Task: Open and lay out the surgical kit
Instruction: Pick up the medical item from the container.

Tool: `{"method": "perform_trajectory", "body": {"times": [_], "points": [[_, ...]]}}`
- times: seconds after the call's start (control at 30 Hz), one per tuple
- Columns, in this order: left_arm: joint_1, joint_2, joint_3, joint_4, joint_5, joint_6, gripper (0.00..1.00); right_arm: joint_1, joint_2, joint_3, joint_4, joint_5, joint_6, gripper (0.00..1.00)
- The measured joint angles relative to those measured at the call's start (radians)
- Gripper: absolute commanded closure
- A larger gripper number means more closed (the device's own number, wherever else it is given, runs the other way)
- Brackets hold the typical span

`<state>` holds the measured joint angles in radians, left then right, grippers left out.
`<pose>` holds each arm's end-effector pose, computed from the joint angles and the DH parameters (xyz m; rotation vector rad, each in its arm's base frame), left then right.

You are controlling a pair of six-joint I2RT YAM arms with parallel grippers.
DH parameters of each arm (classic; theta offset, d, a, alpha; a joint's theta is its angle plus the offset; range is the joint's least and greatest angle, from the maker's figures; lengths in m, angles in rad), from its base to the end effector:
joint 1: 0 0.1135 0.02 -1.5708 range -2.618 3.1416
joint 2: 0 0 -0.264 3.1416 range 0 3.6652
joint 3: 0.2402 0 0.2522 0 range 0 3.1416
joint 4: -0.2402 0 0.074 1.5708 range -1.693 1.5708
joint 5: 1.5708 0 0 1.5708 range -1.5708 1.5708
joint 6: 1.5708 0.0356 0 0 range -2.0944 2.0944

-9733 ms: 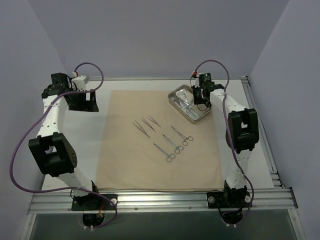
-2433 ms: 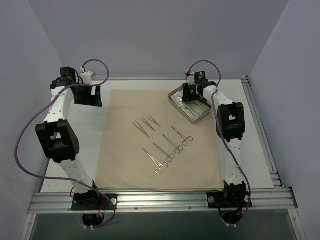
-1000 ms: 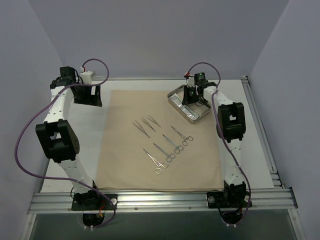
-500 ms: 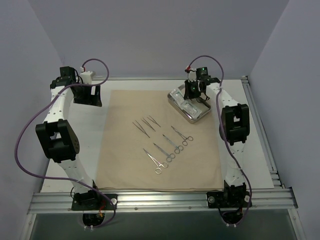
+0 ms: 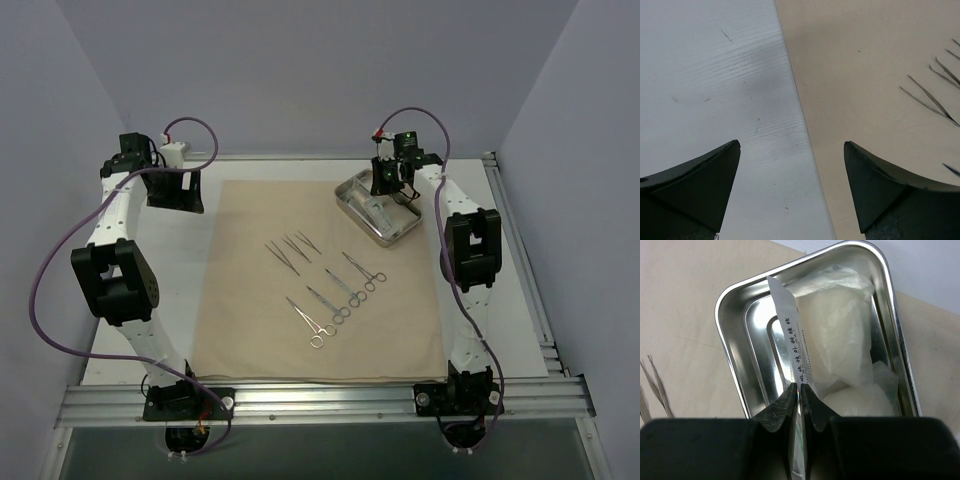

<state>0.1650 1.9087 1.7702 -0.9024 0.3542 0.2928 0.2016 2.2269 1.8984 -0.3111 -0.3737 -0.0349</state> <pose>0.4091 0.0556 0.2955 0.2847 2.5219 -0.2858 0.5051 0.1165 0.2365 -0.4660 2.1549 0.5053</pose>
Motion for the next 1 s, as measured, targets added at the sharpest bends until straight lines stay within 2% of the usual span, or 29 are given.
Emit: {"method": "perform_trajectory", "body": {"times": [0.1,0.23,0.5,0.57,0.73,1.0], "points": [[0.0,-0.002,0.0,0.0,0.0,0.0,0.06,0.0,0.008,0.0,0.0,0.003,-0.002,0.85],[0.0,-0.003,0.0,0.0,0.0,0.0,0.06,0.0,0.029,0.0,-0.002,0.01,-0.011,0.87],[0.0,-0.003,0.0,0.0,-0.001,0.001,0.06,0.002,0.06,0.044,-0.009,0.01,-0.023,0.82],[0.0,-0.003,0.0,0.0,-0.002,0.002,0.06,0.003,0.077,0.068,-0.008,0.009,-0.026,0.83],[0.0,-0.003,0.0,0.0,-0.005,0.003,0.06,0.008,0.12,0.082,-0.011,0.009,-0.035,1.0],[0.0,-0.003,0.0,0.0,-0.007,0.004,0.06,0.015,0.118,0.066,-0.008,0.01,-0.029,1.0]]}}
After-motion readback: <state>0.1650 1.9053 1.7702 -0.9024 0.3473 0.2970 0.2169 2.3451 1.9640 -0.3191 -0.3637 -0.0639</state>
